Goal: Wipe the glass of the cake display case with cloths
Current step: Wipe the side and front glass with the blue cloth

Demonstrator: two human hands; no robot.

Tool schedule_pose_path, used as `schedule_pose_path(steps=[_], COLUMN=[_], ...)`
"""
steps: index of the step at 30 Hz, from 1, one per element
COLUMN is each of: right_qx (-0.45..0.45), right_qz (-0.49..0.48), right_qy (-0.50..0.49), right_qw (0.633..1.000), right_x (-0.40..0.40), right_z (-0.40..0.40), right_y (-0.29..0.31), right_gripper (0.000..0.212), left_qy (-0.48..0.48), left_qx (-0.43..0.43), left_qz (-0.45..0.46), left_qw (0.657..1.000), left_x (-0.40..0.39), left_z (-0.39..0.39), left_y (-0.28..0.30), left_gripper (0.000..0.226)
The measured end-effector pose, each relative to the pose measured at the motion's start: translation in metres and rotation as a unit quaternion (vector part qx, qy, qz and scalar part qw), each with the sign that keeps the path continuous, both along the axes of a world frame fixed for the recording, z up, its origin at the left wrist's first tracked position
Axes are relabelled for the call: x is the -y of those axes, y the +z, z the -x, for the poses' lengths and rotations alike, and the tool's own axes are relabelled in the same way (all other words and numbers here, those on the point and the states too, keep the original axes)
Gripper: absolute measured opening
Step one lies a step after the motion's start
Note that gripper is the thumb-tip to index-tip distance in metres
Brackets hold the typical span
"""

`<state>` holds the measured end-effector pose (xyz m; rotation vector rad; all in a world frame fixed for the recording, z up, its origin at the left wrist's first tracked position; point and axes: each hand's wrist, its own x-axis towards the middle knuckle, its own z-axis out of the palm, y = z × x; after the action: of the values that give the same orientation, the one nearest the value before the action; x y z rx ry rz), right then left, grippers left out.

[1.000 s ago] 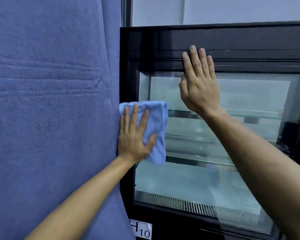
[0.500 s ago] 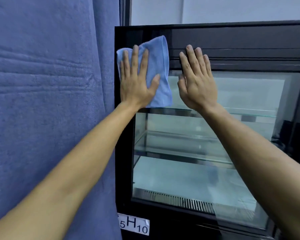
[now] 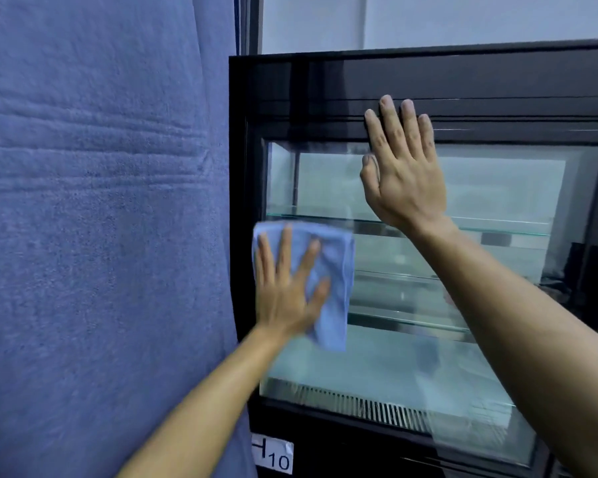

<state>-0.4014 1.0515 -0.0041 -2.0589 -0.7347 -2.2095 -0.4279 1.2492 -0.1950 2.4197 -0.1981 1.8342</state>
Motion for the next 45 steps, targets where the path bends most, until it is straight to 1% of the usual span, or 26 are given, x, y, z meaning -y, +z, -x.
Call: schedule_pose_path(steps=[2,4,5,7,8,10,12,14,15,16,17,19,22,24,25,26,27,29,32,34,35,36,37,39,43,45], right_qx=[0.002,0.003,0.002,-0.003,-0.004,-0.007,-0.014,-0.02,-0.021,-0.023,-0.025,-0.029,-0.04,-0.056,-0.067,-0.081,-0.093,-0.096,-0.095,-0.081,-0.074,-0.072,-0.072,-0.074,-0.068,-0.063], right_qz=[-0.002,-0.009,-0.012,-0.02,-0.024,-0.027,-0.024,-0.02,-0.021,-0.02,-0.018,-0.015,-0.011,-0.001,0.004,0.008,0.008,-0.011,-0.008,0.01,0.018,0.023,0.025,0.022,0.02,0.016], right_qy=[0.005,0.008,0.009,0.006,0.003,-0.002,-0.002,-0.007,-0.012,-0.015,-0.017,-0.017,-0.007,0.014,0.026,0.037,0.044,0.033,-0.009,-0.028,-0.036,-0.037,-0.037,-0.037,-0.01,0.018], right_qw=[1.0,1.0,1.0,1.0,1.0,1.0,1.0,1.0,0.999,0.999,0.999,0.999,0.999,0.998,0.997,0.996,0.995,0.995,0.995,0.996,0.996,0.996,0.996,0.996,0.997,0.998], right_x=[0.001,0.001,0.001,0.001,0.002,0.002,0.0,0.001,0.001,0.001,0.0,-0.001,0.0,0.002,0.004,0.008,0.013,0.027,0.053,0.064,0.067,0.068,0.067,0.065,0.068,0.068], right_z=[-0.001,-0.001,-0.002,-0.002,-0.002,-0.002,-0.001,-0.001,0.0,0.0,0.001,0.002,0.004,0.006,0.008,0.01,0.013,0.017,0.015,0.01,0.007,0.005,0.005,0.005,0.005,0.006], right_y=[0.0,0.0,-0.001,-0.001,-0.002,-0.003,-0.003,-0.003,-0.002,-0.002,-0.002,-0.003,-0.002,0.0,0.001,0.002,0.001,-0.007,-0.029,-0.042,-0.044,-0.046,-0.045,-0.046,-0.046,-0.045], right_gripper=[0.059,0.058,0.058,0.057,0.057,0.057,0.057,0.058,0.058,0.058,0.059,0.06,0.06,0.06,0.062,0.064,0.067,0.069,0.067,0.064,0.063,0.063,0.063,0.062,0.062,0.061], left_qy=[0.012,0.034,0.048,0.072,0.076,0.062,0.053,0.051,0.047,0.051,0.052,0.043,0.033,0.042,0.051,0.056,0.048,0.022,0.005,0.01,0.026,0.036,0.036,0.011,0.012,0.05], left_qx=[0.042,0.058,0.052,0.045,0.045,0.042,0.015,-0.037,-0.061,-0.08,-0.089,-0.071,0.025,0.044,0.047,0.048,0.046,0.029,-0.034,-0.085,-0.105,-0.117,-0.117,-0.089,0.014,0.038], left_qz=[0.009,0.001,-0.007,-0.026,-0.03,-0.012,-0.003,-0.03,-0.036,-0.034,-0.026,0.0,0.037,0.037,0.036,0.035,0.026,-0.013,-0.055,-0.062,-0.067,-0.081,-0.105,-0.135,-0.051,-0.011], left_qw=[0.999,0.998,0.997,0.996,0.996,0.997,0.998,0.998,0.996,0.995,0.994,0.997,0.998,0.997,0.997,0.997,0.997,0.999,0.998,0.994,0.992,0.989,0.987,0.987,0.999,0.998], left_x=[0.003,0.003,0.002,0.002,0.001,-0.002,-0.01,-0.019,-0.023,-0.027,-0.03,-0.025,-0.015,-0.013,-0.009,-0.005,-0.001,0.002,0.002,-0.005,-0.009,-0.014,-0.02,-0.025,-0.008,0.001], left_z=[-0.005,-0.003,-0.002,0.0,0.0,-0.002,0.003,0.016,0.022,0.025,0.023,0.017,0.003,0.002,0.003,0.004,0.004,0.003,0.014,0.027,0.031,0.031,0.029,0.022,0.002,0.001], left_y=[0.087,0.144,0.156,0.151,0.137,0.085,0.002,-0.089,-0.121,-0.137,-0.136,-0.091,0.041,0.122,0.145,0.152,0.144,0.078,-0.09,-0.177,-0.197,-0.201,-0.19,-0.135,0.06,0.128], left_gripper=[0.069,0.074,0.078,0.085,0.086,0.085,0.085,0.085,0.085,0.085,0.085,0.085,0.079,0.078,0.077,0.076,0.074,0.072,0.07,0.067,0.067,0.067,0.067,0.07,0.072,0.074])
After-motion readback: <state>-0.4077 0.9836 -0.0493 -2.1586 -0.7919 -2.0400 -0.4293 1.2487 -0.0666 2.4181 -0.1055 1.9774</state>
